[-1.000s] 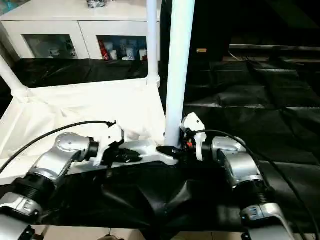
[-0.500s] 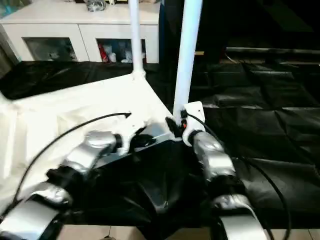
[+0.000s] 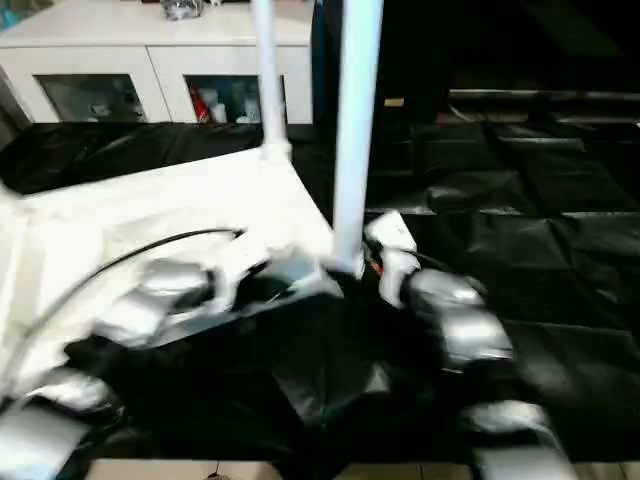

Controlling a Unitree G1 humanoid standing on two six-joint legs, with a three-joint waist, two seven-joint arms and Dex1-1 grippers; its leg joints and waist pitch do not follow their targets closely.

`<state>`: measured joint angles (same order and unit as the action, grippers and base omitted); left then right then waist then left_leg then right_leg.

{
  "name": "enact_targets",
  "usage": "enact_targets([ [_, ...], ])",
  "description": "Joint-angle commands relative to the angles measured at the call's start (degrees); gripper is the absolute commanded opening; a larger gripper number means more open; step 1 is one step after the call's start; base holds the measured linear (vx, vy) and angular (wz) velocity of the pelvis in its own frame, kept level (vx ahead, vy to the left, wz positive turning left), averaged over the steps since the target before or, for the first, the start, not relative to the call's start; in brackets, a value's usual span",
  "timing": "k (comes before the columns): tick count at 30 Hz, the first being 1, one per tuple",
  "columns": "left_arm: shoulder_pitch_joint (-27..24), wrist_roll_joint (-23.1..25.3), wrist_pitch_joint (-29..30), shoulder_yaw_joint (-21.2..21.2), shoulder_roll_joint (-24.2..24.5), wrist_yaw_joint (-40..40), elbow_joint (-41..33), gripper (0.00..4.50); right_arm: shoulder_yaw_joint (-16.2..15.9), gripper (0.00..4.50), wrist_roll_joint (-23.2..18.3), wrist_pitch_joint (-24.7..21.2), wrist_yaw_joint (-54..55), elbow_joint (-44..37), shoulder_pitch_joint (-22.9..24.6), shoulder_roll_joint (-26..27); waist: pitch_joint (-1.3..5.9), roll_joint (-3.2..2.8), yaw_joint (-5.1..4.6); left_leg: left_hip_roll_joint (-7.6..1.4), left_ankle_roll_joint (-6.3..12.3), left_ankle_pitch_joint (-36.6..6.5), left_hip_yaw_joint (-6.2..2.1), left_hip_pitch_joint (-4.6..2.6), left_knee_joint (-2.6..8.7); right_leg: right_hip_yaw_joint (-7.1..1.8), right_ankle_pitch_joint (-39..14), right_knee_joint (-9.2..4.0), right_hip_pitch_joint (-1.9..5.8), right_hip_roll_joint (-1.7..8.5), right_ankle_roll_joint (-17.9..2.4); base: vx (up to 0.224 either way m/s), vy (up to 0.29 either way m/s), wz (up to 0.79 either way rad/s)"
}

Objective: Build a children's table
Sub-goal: Rotate leg to tighten

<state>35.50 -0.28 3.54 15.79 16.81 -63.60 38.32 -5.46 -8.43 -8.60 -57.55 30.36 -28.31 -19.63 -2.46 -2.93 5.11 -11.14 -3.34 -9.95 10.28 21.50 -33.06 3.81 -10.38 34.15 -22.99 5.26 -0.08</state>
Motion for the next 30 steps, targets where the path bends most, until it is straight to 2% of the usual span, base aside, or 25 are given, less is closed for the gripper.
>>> enact_targets([
  [1,-0.4,-0.7,-0.8,1.2,1.0,-4.7,-2.5,0.00,-3.4,3.83,-0.4,-0.5,-6.6,-1.9,1.0,-0.9,3.94,1.03,0.19,-1.84,6.03,-7.9,-0.18,-0.29,2.98,-1.94,-3.7,-2.93,3.06,2.79,-15.0,0.000,0.000,0.00],
  [3,-0.5,-1.0,-0.6,1.0,1.6,-5.8,-2.8,0.00,-3.6,3.83,-0.3,-0.5,-8.0,-2.2,1.1,-1.8,4.05,0.76,0.36,-2.03,6.26,-7.4,-0.16,-0.53,2.88,-1.90,-2.7,-2.75,2.81,2.78,-15.8,0.000,0.000,0.00],
  [5,-0.6,-1.2,-0.6,0.8,2.8,-7.2,-3.2,0.00,-3.8,3.83,-0.7,-0.6,-9.9,-2.5,1.2,-3.2,3.99,0.80,0.52,-2.14,6.23,-7.7,-0.17,-0.51,2.89,-1.88,-2.9,-2.67,2.77,2.80,-16.4,0.000,0.000,0.00],
  [10,-0.6,-1.4,-0.9,0.8,4.1,-8.5,-3.2,0.00,-4.3,3.40,-1.3,-1.4,-11.6,-3.7,1.7,-4.1,3.65,0.99,0.65,-2.15,4.21,-10.8,-0.23,-0.51,3.23,-2.00,-7.6,-3.07,2.77,3.04,-15.1,0.000,0.000,0.00],
  [15,-0.4,-1.2,-0.8,0.4,4.2,-8.7,-3.0,0.00,-4.5,3.05,-1.5,-1.9,-11.9,-4.5,2.2,-3.5,3.70,1.04,0.74,-2.04,3.99,-10.0,-0.18,-0.46,3.09,-2.06,-7.0,-3.02,2.79,3.06,-15.0,0.000,0.000,0.00],
  [16,-0.4,-1.2,-0.8,0.3,4.2,-8.7,-3.0,0.00,-4.6,2.94,-1.6,-1.9,-12.0,-4.6,2.2,-3.5,3.72,0.86,0.76,-2.03,3.98,-9.9,-0.19,-0.47,3.07,-2.03,-6.6,-3.00,2.77,3.01,-15.1,0.000,0.000,0.00],
  [18,-0.4,-1.2,-0.6,0.1,3.8,-8.0,-2.9,0.00,-4.5,2.77,-2.1,-2.2,-11.5,-4.9,2.7,-3.2,3.76,0.88,0.79,-2.03,4.04,-9.7,-0.21,-0.46,3.03,-2.02,-5.9,-2.91,2.84,3.02,-15.2,0.000,0.000,0.00],
  [21,0.8,0.8,0.1,-0.1,1.9,-1.5,-0.6,0.00,-2.9,2.70,-2.7,-3.8,-6.7,-5.2,3.9,-0.5,3.69,0.83,0.79,-2.07,4.16,-9.7,-0.19,-0.46,3.04,-2.07,-5.7,-2.95,2.71,2.95,-15.3,0.000,0.000,0.00],
  [23,1.9,1.7,0.4,-0.6,0.4,2.8,1.4,0.00,-1.9,2.69,-1.7,-3.7,-1.6,-3.7,3.9,1.4,3.54,0.90,0.78,-2.01,3.10,-11.3,-0.30,-0.59,3.25,-2.07,-8.6,-3.29,2.65,3.05,-14.7,0.000,0.000,0.00],
  [25,3.0,2.3,1.1,-1.0,-1.3,6.6,3.0,0.00,-0.3,2.69,-0.6,-4.6,5.4,-1.0,3.1,4.0,3.25,0.90,0.38,-1.84,0.98,-15.1,-0.43,-0.88,3.65,-2.08,-15.6,-4.04,2.57,3.21,-13.0,0.000,0.000,0.00],
  [26,3.7,2.8,1.5,-1.3,-2.3,9.2,3.9,0.00,0.5,2.69,0.0,-4.5,9.6,0.4,2.7,5.5,3.22,0.87,0.36,-1.77,0.57,-15.9,-0.48,-0.95,3.65,-2.07,-17.0,-4.17,2.48,3.26,-12.4,0.000,0.000,0.00],
  [28,4.9,3.0,2.8,-2.1,-4.9,14.2,5.6,0.00,2.3,2.69,0.8,-4.4,17.9,3.1,1.7,8.8,2.92,0.55,-0.17,-1.72,-0.57,-17.8,-0.61,-0.99,3.94,-2.13,-20.4,-4.58,2.19,3.26,-11.2,0.000,0.000,0.00],
  [30,6.2,2.9,4.1,-3.0,-8.6,20.1,7.3,0.00,4.2,2.69,1.7,-4.4,27.3,6.1,0.3,12.9,2.88,0.68,-0.65,-1.48,-1.67,-20.0,-0.83,-1.24,4.03,-1.99,-24.3,-5.14,2.05,3.24,-9.5,0.000,0.000,0.00],
])
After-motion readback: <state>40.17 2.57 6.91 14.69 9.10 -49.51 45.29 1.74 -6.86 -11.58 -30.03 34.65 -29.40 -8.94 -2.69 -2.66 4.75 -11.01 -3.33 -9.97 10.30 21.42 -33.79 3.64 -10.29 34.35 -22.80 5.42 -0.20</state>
